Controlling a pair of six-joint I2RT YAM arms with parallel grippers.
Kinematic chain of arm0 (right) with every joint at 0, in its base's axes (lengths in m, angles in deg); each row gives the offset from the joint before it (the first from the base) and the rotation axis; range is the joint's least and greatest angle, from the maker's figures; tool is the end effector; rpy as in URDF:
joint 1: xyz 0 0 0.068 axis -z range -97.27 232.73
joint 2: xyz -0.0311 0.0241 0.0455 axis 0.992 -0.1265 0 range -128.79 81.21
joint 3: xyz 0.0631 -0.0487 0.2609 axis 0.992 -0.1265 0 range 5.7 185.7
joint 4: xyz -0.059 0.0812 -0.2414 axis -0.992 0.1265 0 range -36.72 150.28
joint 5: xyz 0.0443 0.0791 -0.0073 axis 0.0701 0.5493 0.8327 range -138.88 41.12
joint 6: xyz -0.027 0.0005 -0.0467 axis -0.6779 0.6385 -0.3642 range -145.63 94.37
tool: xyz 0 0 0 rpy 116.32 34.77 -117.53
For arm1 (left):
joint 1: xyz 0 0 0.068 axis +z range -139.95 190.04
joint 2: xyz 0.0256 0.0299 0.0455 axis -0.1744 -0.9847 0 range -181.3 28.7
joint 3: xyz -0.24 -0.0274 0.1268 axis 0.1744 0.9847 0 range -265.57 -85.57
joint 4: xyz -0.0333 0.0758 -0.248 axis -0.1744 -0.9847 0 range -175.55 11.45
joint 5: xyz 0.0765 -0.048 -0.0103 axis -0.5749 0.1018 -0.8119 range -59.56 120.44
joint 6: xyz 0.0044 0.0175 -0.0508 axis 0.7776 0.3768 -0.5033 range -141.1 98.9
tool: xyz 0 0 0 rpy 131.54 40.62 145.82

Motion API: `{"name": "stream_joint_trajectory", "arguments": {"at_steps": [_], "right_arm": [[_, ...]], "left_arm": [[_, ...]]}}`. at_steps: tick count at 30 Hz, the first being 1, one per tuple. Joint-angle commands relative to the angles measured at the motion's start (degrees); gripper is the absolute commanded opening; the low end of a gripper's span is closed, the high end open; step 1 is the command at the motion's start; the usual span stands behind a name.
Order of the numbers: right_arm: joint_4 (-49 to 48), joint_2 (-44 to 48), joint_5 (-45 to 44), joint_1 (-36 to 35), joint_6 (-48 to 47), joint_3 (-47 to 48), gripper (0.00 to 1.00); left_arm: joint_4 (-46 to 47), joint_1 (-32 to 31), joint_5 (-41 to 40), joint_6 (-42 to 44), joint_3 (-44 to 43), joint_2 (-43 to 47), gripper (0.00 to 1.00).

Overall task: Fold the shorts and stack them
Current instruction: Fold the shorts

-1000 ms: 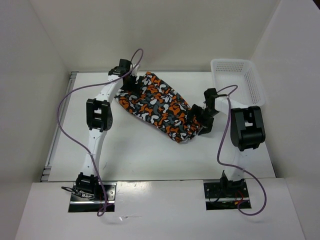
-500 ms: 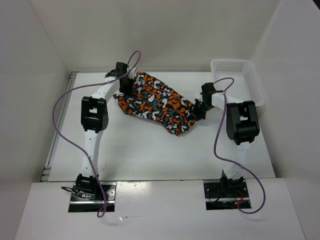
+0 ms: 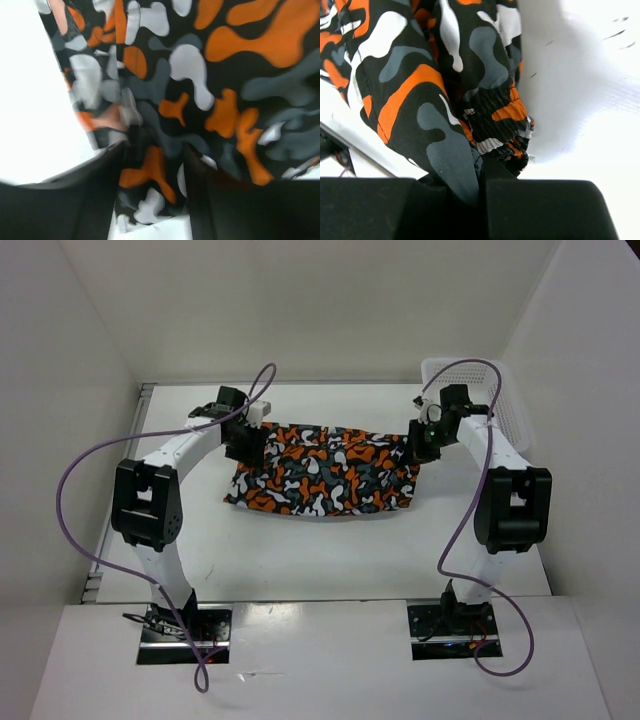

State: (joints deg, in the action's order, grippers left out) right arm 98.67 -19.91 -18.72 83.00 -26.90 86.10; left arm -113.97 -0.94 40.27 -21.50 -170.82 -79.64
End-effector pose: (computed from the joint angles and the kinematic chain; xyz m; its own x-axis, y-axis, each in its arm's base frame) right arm 0.3638 0.0162 0.2461 -0.9097 -0.0149 -0.4151 -0.2196 0.8655 0.4502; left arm 0.4003 -0.0839 0.2302 -0.8390 0.1557 -0.5214 0.2694 0.9514 -0.1494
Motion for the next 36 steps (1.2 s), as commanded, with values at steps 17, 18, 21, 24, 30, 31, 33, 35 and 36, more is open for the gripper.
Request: {"name": "stream_joint_trajectory", "arguments": {"at_steps": [17,18,21,24,30,31,33,35,36], "right_arm": [[-2.8,-11.9,-10.6,-6.2,0.0,10.7,0.15],[-2.8,-12.5,-10.6,-6.2,0.0,10.0,0.18],[-2.8,-13.0,-10.0,-6.2,-0.7,9.4,0.28],[-2.8,-14.3,-11.2,-6.2,-1.8,10.0,0.41],[-2.1,-14.3,-11.8,-6.2,-1.8,9.4,0.97],[-1.4,-13.5,-11.8,-6.2,-1.8,7.9,1.00],[-0.9,-12.7,-10.5,-6.2,-1.8,6.8,1.00],[0.2,-12.1,-8.3,-6.2,-1.8,4.8,1.00],[0.2,-12.1,-8.3,-5.6,-2.3,3.6,1.00]], "left_arm": [[0.0,-1.0,-2.5,0.4,-33.2,-18.3,0.91],[-0.9,-1.0,-2.5,0.4,-35.7,-22.9,0.92],[-5.4,0.4,-3.6,0.4,-47.9,-30.7,0.92],[-6.2,2.3,-4.1,0.4,-51.2,-32.4,0.92],[-7.2,2.8,2.6,0.4,-48.1,-33.4,0.92],[-7.7,2.8,3.7,0.4,-46.9,-33.4,0.90],[-7.7,2.8,7.2,0.4,-45.7,-33.4,0.87],[-7.0,2.8,10.7,0.4,-44.5,-33.4,0.74],[-7.0,2.8,12.1,0.4,-44.0,-34.0,0.70]]}}
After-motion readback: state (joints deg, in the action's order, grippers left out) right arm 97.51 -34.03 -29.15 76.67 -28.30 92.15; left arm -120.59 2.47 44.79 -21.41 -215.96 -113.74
